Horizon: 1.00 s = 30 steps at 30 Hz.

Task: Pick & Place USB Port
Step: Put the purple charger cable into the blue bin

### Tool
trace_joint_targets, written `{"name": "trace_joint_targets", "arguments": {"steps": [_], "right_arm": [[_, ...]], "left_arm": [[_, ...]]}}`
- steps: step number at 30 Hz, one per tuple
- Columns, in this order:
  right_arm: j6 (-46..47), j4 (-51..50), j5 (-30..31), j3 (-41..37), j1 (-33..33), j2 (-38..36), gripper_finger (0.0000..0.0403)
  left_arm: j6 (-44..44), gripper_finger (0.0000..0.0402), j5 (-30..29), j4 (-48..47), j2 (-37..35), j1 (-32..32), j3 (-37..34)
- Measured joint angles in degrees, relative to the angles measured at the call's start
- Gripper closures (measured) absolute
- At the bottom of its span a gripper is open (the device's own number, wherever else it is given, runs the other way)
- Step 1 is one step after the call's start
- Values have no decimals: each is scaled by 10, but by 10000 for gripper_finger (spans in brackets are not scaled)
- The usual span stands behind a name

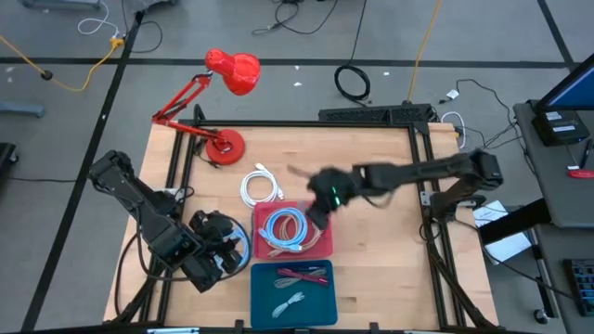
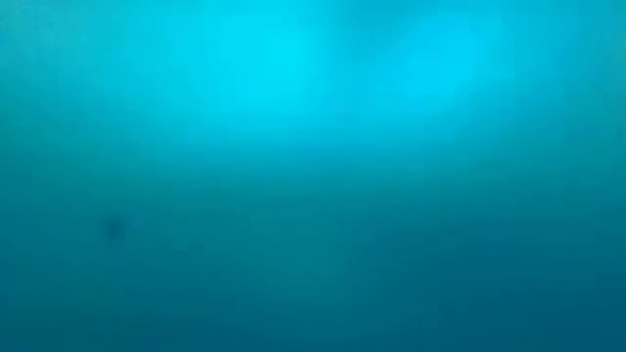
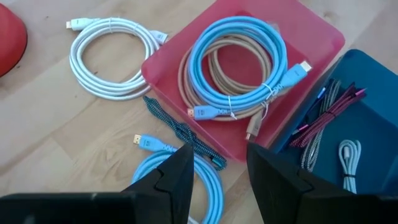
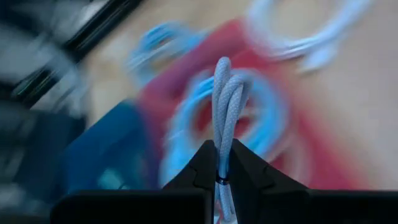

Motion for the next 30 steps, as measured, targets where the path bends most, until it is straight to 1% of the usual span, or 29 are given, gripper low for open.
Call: {"name": "trace_joint_targets", "arguments": {"steps": [2,4,6,8,11,14,17,20,23,25,28,30], "right_arm": [[-4,-4,-12,0,51,-12,390],[6,0,-6,0,100,-16,390],[34,2,10,0,142,-16,390],[62,4,42,0,177,-10,390],[91,24,74,0,212,9,390],[103,25,91,18,238,35,390],[87,18,98,67,261,74,390],[62,-8,98,135,276,126,390],[30,-99,114,206,291,175,390],[12,-139,115,245,298,209,390],[-17,-190,117,273,307,246,390],[-29,-193,113,276,313,263,390]], "left_arm": [[-1,250,1,-1,0,0,0],[-4,250,1,-2,0,0,0],[-20,250,-4,-4,0,1,0],[-51,250,-11,-2,0,4,0],[-105,250,-28,6,0,5,0],[-137,250,-44,26,0,4,0],[-162,250,-61,59,0,1,0],[-159,250,-82,101,2,-3,0],[-149,250,-87,138,5,-5,0],[-143,250,-91,163,8,-5,0],[-124,250,-92,196,13,-7,0],[-117,250,-93,210,17,-10,0]]}}
